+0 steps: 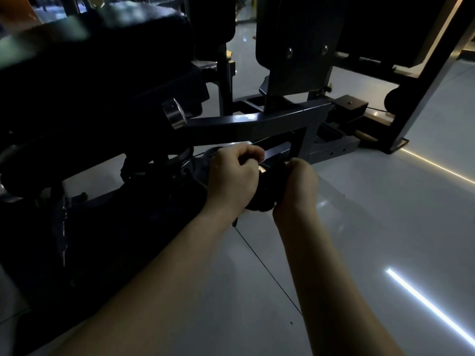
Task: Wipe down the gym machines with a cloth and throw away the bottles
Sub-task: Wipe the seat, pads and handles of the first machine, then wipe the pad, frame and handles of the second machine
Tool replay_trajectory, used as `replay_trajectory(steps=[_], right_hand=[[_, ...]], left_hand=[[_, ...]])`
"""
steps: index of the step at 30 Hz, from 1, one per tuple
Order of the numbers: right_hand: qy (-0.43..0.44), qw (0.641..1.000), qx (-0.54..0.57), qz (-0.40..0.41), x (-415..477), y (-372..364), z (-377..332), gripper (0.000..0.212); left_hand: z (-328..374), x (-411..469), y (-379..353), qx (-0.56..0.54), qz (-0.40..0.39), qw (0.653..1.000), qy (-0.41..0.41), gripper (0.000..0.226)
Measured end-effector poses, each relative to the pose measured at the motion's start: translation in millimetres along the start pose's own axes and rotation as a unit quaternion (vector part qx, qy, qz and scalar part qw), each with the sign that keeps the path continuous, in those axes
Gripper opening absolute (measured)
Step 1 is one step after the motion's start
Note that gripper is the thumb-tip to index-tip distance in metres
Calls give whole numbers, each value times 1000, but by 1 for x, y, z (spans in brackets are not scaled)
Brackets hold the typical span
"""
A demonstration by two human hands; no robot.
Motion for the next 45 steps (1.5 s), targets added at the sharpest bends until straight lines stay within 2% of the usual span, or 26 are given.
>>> replay_trajectory(steps=[3,4,6,8,10,11,13,17,19,21,23,27,29,31,33,35,38,42,45], right_hand=[[127,991,8,-52,-3,-15,-40,22],[183,980,-6,-80,-2,-23,-54,28],[262,952,-64,-146,-3,-38,-60,25],[277,932,-163,-170,4,-43,-33,19],[265,918,-245,-162,16,-39,5,17],[255,917,-262,-157,22,-37,17,15],[213,928,-264,-155,32,-37,24,17],[-10,950,-259,-176,46,-37,24,27],[-53,942,-293,-153,46,-37,21,29],[-63,940,-319,-100,42,-34,19,30],[-87,937,-334,-44,36,-31,14,28],[-230,882,-409,-46,13,-16,-13,26],[-272,874,-402,-32,-3,-9,-42,28],[-289,881,-375,-19,-23,-5,-74,29],[-334,898,-284,14,-52,1,-105,33],[-372,903,-208,46,-81,7,-140,30],[-357,913,-169,106,-121,15,-220,26],[-329,918,-130,180,-168,27,-349,29],[-310,919,-130,206,-198,40,-450,23]], left_hand=[[11,8,-5,-57,-23,998,-31,27],[9,13,-11,-72,-49,996,-23,27],[-4,13,-21,-149,-98,983,50,31],[-24,13,-28,-212,-72,965,135,30],[-38,11,-25,-223,6,960,171,30],[-42,12,-23,-226,27,960,164,30],[-45,14,-28,-214,10,968,129,25],[-58,16,-34,-178,-8,978,105,16],[-65,16,-32,-168,-38,980,96,14],[-65,12,-32,-199,-98,966,132,20],[-58,12,-29,-200,-139,947,210,21],[-29,5,-19,-42,-184,943,275,25],[1,-1,-6,49,-195,944,262,25],[40,-7,4,109,-220,943,224,26],[86,-17,10,143,-264,932,200,28],[129,-29,12,139,-313,912,225,29],[213,-36,9,106,-373,883,263,31],[344,-26,-7,107,-437,866,220,14],[441,-25,-29,99,-491,847,176,20]])
Point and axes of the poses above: each hand's wrist, its own x-axis towards the middle knuckle, its own y-axis out of the back of the hand, z = x × y, the point moved 5 cm from there along x, towards the middle knuckle, and after that the axes turned 9 degrees about x, right-handed, at the moved point
